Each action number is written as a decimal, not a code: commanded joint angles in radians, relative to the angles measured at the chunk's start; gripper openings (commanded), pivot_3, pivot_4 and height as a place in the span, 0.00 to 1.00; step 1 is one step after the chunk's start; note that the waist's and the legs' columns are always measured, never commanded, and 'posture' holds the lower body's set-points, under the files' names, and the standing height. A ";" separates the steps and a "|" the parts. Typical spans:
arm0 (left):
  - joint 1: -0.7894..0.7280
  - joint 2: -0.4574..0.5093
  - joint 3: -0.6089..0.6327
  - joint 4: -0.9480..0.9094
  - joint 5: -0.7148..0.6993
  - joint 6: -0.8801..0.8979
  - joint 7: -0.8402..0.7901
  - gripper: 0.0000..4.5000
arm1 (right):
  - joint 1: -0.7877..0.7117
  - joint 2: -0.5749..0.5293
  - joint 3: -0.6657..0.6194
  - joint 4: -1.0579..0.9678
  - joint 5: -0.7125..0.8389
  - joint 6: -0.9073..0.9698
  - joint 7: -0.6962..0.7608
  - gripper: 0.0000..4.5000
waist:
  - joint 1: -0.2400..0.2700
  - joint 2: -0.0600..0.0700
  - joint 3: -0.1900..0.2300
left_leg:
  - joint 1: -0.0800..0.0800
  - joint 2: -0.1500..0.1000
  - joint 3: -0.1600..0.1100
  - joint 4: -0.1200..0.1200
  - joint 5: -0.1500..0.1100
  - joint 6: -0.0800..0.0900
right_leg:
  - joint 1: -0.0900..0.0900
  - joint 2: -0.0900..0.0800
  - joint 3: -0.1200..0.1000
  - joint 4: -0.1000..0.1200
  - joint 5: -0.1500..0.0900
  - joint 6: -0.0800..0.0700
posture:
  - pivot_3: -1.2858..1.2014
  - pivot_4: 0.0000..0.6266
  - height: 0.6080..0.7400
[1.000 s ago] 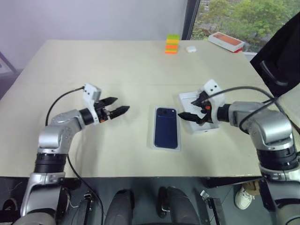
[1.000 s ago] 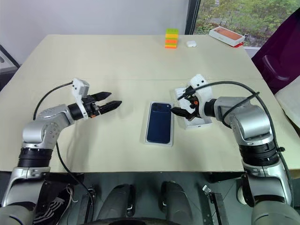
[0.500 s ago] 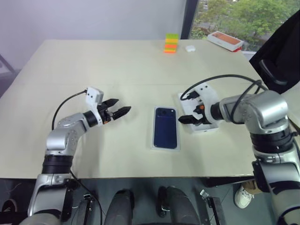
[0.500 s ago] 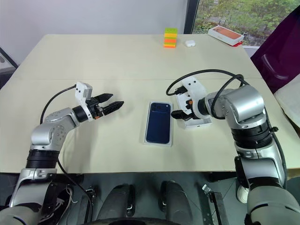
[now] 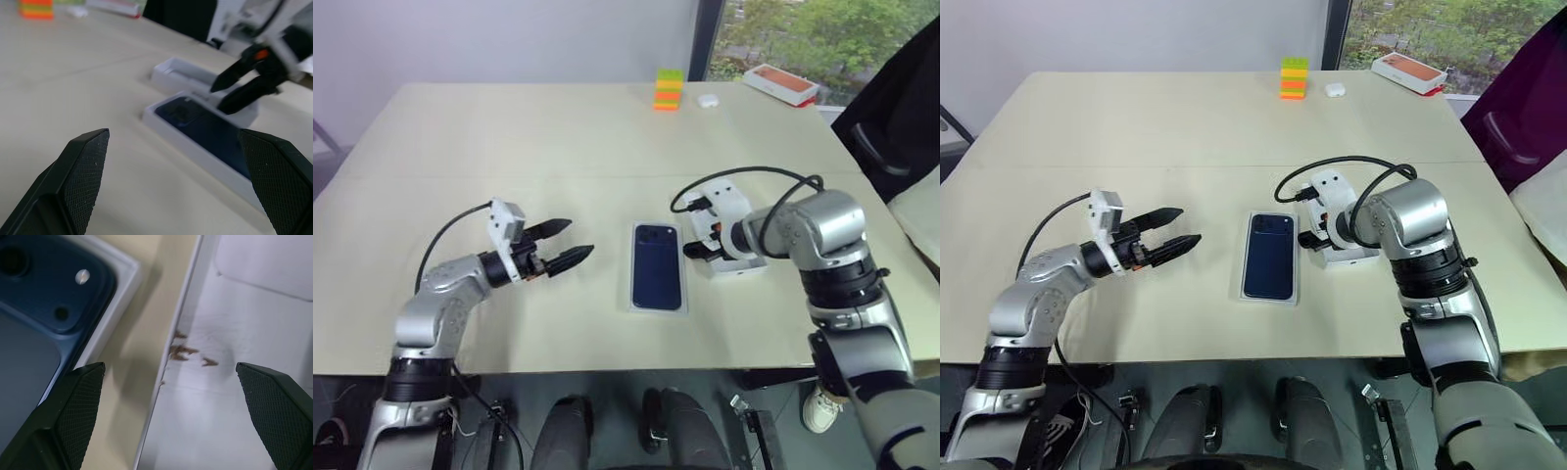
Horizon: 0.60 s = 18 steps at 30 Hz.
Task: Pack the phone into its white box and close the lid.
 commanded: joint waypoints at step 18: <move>0.003 0.026 0.002 -0.043 0.010 -0.109 -0.021 1.00 | 0.002 0.021 -0.018 -0.002 0.007 0.007 -0.100 0.01 | -0.001 0.000 0.000 | 0.000 0.002 0.000 0.000 0.000 0.000 | 0.000 0.003 0.000 -0.001 0.000 0.000 | 0.52 0.24 1.00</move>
